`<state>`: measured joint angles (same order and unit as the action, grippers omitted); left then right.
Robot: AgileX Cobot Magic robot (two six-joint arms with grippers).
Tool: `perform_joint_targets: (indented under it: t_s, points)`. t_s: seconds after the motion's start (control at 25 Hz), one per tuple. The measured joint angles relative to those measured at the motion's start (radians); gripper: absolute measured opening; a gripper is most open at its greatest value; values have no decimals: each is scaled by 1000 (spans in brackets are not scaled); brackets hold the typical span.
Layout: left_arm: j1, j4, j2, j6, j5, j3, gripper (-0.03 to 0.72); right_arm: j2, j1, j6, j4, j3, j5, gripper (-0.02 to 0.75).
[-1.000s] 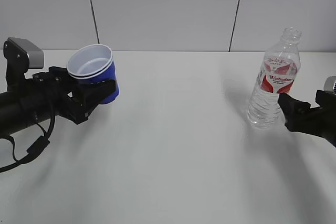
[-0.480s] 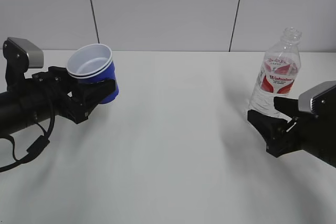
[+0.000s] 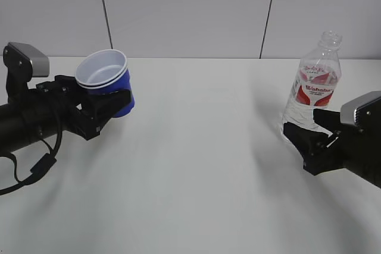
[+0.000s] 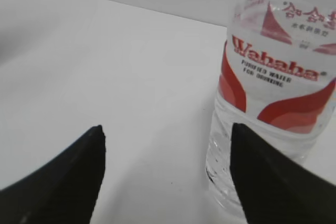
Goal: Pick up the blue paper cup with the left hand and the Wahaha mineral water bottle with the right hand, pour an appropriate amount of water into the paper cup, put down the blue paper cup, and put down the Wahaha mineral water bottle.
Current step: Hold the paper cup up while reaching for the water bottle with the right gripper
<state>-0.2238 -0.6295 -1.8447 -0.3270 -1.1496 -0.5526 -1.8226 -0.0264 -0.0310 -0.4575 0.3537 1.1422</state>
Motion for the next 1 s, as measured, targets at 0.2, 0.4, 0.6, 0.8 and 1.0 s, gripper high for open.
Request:
perform_joint_targets:
  t_s: [0.2, 0.4, 0.6, 0.8, 1.0]
  points:
    - [0, 2, 0, 0, 0, 0, 498, 0, 0, 18, 21, 6, 0, 641]
    - [0, 2, 0, 0, 0, 0, 498, 0, 0, 31, 93, 14, 0, 668]
    - [0, 2, 0, 0, 0, 0, 498, 0, 0, 57, 127, 45, 0, 669]
    - [0, 2, 0, 0, 0, 0, 498, 0, 0, 91, 185, 66, 0, 669]
    - [0, 4, 0, 0, 0, 0, 498, 0, 0, 93, 204, 66, 0, 664]
